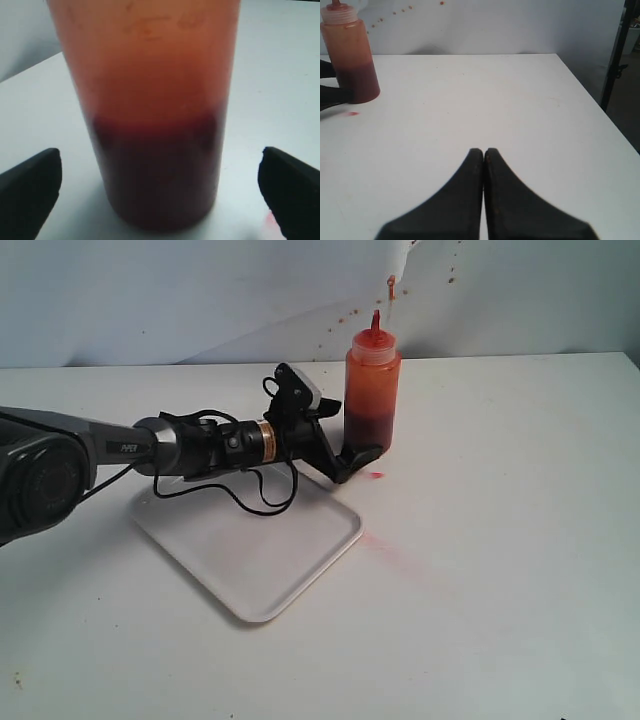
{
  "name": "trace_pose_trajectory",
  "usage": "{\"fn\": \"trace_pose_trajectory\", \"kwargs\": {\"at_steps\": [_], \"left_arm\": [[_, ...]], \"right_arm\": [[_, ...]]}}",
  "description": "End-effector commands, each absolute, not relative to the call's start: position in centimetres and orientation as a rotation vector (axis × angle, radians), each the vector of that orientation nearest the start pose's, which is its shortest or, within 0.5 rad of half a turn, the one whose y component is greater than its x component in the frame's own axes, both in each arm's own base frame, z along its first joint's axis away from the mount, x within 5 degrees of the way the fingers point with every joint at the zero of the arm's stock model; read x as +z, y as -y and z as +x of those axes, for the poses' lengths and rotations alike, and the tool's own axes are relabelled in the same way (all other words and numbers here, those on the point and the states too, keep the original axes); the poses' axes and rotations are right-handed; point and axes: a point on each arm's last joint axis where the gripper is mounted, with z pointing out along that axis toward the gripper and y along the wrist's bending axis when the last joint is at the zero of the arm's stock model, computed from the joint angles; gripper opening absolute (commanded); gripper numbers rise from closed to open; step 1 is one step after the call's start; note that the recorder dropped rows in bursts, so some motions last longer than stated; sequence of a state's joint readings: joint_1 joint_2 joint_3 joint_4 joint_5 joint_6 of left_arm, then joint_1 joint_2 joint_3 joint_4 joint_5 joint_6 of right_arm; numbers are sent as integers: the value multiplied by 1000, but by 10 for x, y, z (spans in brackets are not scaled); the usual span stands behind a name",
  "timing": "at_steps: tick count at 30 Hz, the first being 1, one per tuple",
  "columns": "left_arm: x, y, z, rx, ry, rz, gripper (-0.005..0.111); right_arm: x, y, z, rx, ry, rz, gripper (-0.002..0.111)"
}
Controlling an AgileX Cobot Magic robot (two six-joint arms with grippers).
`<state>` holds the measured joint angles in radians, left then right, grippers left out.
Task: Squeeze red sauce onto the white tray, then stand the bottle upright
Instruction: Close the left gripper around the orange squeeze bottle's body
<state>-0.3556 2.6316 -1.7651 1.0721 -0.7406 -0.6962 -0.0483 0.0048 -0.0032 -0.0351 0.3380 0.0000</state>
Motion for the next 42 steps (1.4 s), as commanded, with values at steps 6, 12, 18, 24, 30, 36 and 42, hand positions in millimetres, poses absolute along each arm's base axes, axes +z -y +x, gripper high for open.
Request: {"fn": "trace_pose_trajectory", "kwargs": {"at_steps": [6, 12, 18, 24, 30, 36, 42], "left_arm": [[40, 239, 483, -698, -1667, 935, 105], [35, 243, 486, -737, -1689, 959, 105], [39, 245, 486, -780, -1671, 955, 105], [44, 246, 489, -789, -1666, 939, 105], [39, 246, 488, -802, -1668, 919, 105], [34, 247, 489, -811, -1658, 925, 105], [34, 247, 490, -796, -1648, 938, 105]], "right_arm": [[183, 4, 54, -68, -1821, 24, 0], [183, 4, 54, -68, -1821, 24, 0], [183, 4, 54, -68, -1821, 24, 0], [183, 4, 54, -68, -1821, 24, 0], [183, 4, 54, -68, -1821, 24, 0], [183, 4, 54, -68, -1821, 24, 0], [183, 4, 54, -68, -1821, 24, 0]]}}
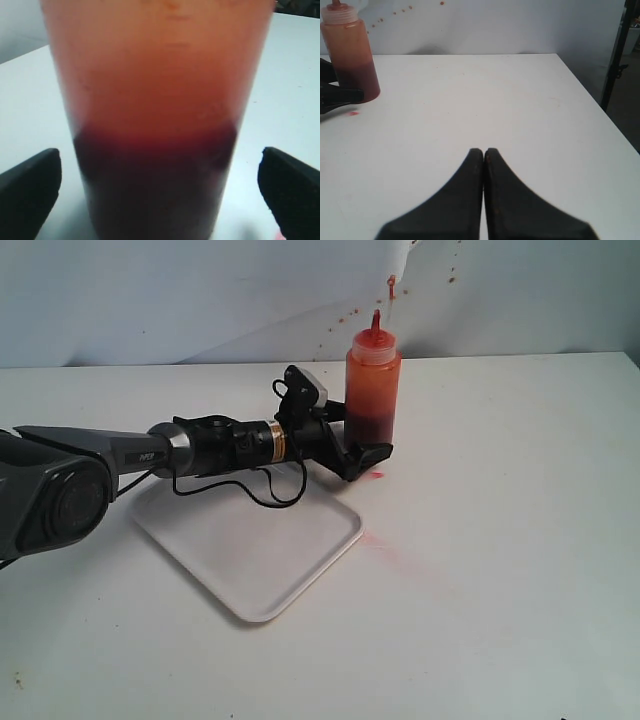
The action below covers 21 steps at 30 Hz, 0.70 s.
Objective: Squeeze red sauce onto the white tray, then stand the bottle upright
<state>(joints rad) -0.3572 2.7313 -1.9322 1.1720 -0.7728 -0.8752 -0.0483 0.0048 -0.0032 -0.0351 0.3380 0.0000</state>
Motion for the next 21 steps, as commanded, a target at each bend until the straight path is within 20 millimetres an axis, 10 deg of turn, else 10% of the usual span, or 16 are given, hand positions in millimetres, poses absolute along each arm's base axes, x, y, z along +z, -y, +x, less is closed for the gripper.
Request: {"fn": "trace_pose_trajectory", "kwargs": {"at_steps": [1, 11, 21], "left_arm": [[33, 247, 490, -788, -1645, 944, 105], [32, 246, 491, -752, -1646, 960, 100], [28, 237, 501, -646, -1748, 832, 26]], "right_arm": [[183, 4, 54, -68, -1821, 24, 0], [183, 4, 54, -68, -1821, 24, 0], [183, 4, 54, -68, -1821, 24, 0]]}}
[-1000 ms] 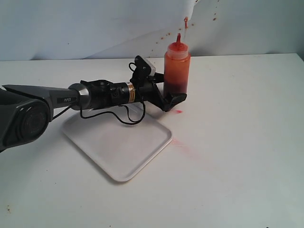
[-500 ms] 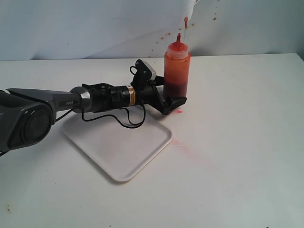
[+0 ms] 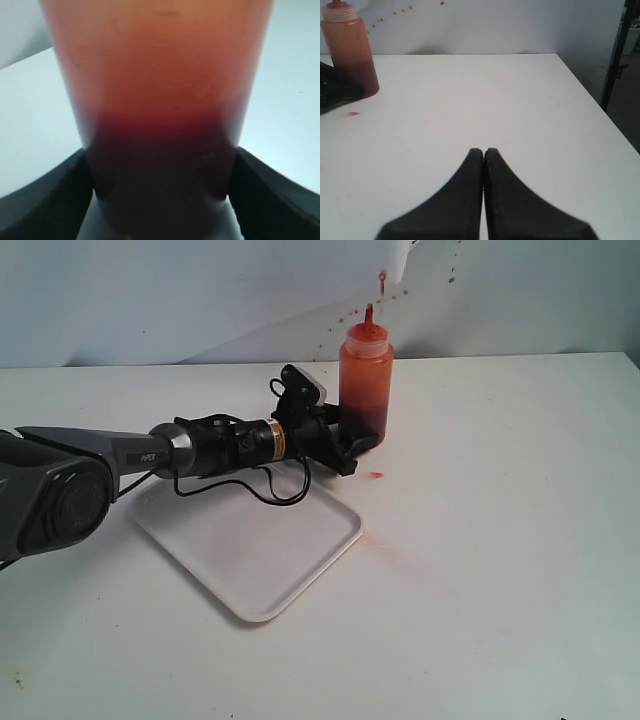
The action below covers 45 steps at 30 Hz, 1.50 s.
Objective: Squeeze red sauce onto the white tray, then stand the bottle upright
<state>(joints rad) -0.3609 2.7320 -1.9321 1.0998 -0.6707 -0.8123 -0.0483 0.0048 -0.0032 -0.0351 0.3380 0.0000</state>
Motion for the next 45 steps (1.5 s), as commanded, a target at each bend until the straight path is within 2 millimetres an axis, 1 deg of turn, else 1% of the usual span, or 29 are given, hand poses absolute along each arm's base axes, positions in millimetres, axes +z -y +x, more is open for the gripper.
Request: {"fn": "trace_pose_trajectory", "kwargs": {"at_steps": [1, 6, 7, 12, 16, 19, 22, 26, 30, 33, 40, 45], "left_arm": [[28, 235, 502, -644, -1749, 828, 23], [28, 231, 504, -642, -1748, 822, 2], [28, 231, 504, -641, -1748, 824, 0], [28, 227, 505, -630, -1744, 849, 0], [27, 218, 506, -635, -1737, 893, 0], [30, 212, 503, -713, -1668, 956, 0], [35, 205, 502, -836, -1632, 938, 0], [38, 188, 501, -938, -1623, 940, 0], [36, 174, 496, -1014, -1619, 1020, 0], [32, 170, 491, -1018, -1615, 1118, 0], [31, 171, 490, -998, -1599, 1166, 0], [30, 171, 490, -911, -1515, 1259, 0]], "right_arm": [[183, 4, 54, -68, -1821, 24, 0], [183, 4, 54, -68, -1821, 24, 0], [183, 4, 54, -68, -1821, 24, 0], [183, 4, 54, -68, -1821, 24, 0], [183, 4, 54, -68, -1821, 24, 0], [183, 4, 54, -68, -1821, 24, 0], [183, 4, 54, -68, -1821, 24, 0], [183, 4, 54, -68, -1821, 24, 0], [183, 4, 54, -68, -1821, 24, 0], [183, 4, 54, -68, -1821, 24, 0], [183, 4, 54, -68, -1821, 24, 0], [183, 4, 54, -68, -1821, 24, 0]]}}
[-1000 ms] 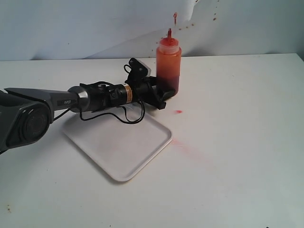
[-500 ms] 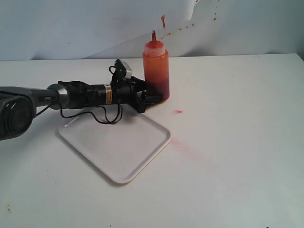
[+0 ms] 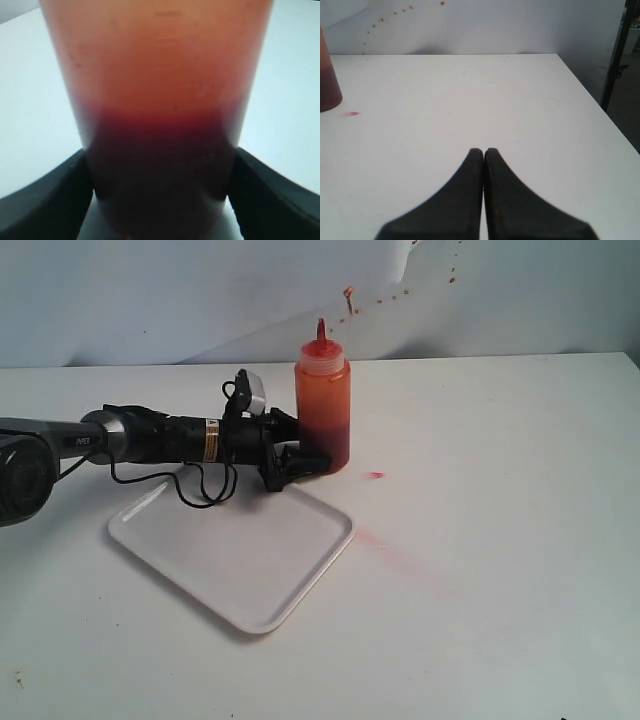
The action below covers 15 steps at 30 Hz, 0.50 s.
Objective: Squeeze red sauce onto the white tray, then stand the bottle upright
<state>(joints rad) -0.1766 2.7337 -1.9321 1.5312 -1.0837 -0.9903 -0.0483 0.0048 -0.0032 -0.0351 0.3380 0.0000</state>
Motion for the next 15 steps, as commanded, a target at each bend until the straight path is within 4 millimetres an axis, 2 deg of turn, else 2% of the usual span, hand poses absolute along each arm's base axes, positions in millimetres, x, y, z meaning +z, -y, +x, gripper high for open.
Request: {"fn": "trace_pose_trajectory", "kwargs": {"at_steps": [1, 4, 8, 10, 15], "left_arm": [[30, 170, 490, -897, -1504, 1270, 1], [30, 170, 490, -887, -1496, 1277, 5], [27, 170, 490, -855, -1503, 1311, 17], [27, 169, 490, -853, -1503, 1316, 26], [28, 170, 490, -868, -1499, 1304, 60]], "right_arm": [[183, 4, 54, -68, -1821, 24, 0], [183, 4, 54, -68, -1821, 24, 0], [183, 4, 54, -68, -1821, 24, 0], [183, 4, 54, -68, -1821, 24, 0], [183, 4, 54, -68, -1821, 24, 0]]}}
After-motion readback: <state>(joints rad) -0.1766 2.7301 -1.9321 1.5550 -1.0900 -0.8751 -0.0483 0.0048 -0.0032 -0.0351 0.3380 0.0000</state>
